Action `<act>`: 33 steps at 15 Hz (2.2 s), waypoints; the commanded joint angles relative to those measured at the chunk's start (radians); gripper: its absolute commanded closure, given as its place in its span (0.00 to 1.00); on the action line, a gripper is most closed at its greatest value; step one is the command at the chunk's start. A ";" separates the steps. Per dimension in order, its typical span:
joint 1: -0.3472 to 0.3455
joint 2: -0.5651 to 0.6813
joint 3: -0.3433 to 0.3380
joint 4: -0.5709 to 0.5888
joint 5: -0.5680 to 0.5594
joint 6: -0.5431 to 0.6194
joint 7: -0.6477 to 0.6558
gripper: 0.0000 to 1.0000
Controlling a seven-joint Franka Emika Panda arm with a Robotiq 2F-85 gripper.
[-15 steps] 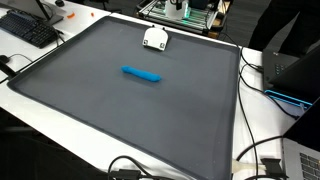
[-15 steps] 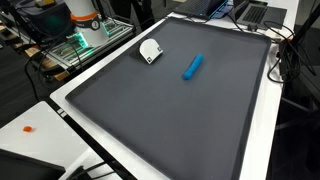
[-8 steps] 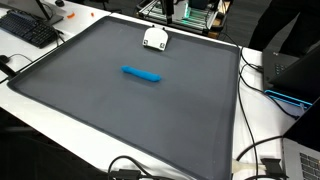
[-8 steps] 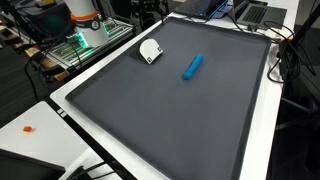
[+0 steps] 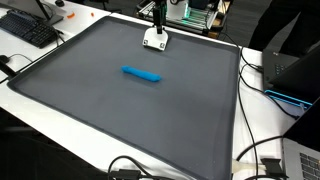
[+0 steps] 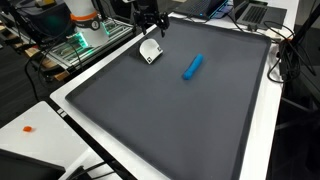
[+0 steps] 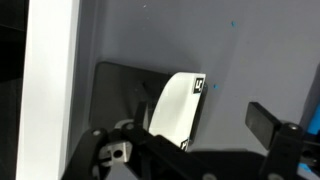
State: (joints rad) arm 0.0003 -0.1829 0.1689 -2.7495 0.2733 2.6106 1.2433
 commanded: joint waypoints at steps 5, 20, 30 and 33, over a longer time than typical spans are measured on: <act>0.014 0.067 -0.040 0.003 -0.002 0.060 0.033 0.00; 0.011 0.082 -0.073 0.006 -0.020 0.041 -0.038 0.00; 0.011 0.142 -0.073 0.007 -0.070 0.116 -0.003 0.27; 0.012 0.151 -0.076 0.007 -0.088 0.140 0.006 0.46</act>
State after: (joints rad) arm 0.0047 -0.0524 0.1052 -2.7432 0.2200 2.7141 1.2187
